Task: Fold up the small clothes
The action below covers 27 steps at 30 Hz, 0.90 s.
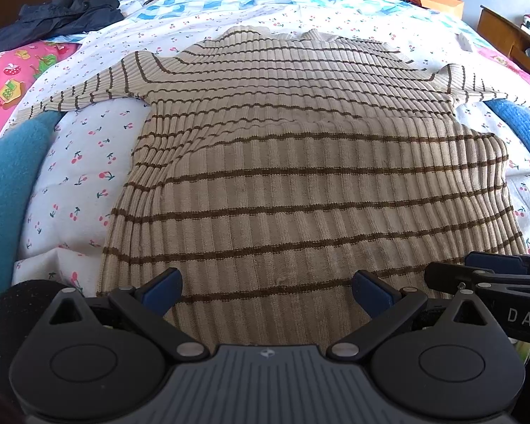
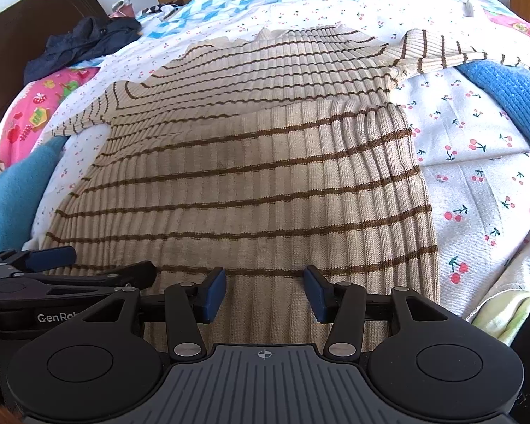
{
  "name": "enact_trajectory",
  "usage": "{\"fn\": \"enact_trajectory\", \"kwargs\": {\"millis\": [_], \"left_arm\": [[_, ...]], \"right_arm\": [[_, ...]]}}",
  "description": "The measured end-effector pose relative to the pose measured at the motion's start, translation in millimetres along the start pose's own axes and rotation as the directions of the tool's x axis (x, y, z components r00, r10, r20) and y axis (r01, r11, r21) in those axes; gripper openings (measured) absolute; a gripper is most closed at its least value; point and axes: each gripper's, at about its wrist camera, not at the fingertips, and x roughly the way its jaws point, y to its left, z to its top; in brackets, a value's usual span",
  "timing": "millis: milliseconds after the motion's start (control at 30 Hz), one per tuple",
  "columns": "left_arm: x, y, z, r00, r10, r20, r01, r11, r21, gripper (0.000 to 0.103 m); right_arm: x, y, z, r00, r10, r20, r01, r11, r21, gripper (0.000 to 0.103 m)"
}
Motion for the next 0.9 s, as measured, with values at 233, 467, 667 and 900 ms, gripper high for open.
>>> {"fn": "enact_trajectory", "kwargs": {"millis": [233, 467, 667, 900], "left_arm": [[0.4, -0.2, -0.7, 1.0, -0.002, 0.0, 0.002, 1.0, -0.001, 0.103], [0.4, -0.4, -1.1, 1.0, -0.005, 0.0, 0.005, 1.0, -0.001, 0.103], [0.5, 0.0, -1.2, 1.0, -0.007, -0.001, 0.007, 1.0, -0.002, 0.103], [0.6, -0.4, -1.4, 1.0, -0.007, -0.001, 0.007, 1.0, -0.002, 0.103]], "right_arm": [[-0.1, 1.8, 0.0, 1.0, -0.009, 0.001, 0.009, 1.0, -0.006, 0.049], [-0.6, 2.5, 0.5, 1.0, -0.021, 0.005, 0.021, 1.0, -0.014, 0.049], [-0.4, 3.1, 0.4, 1.0, -0.026, 0.007, 0.026, 0.999, -0.019, 0.049], [-0.5, 3.5, 0.1, 1.0, -0.026, 0.007, 0.026, 0.999, -0.019, 0.049]]}}
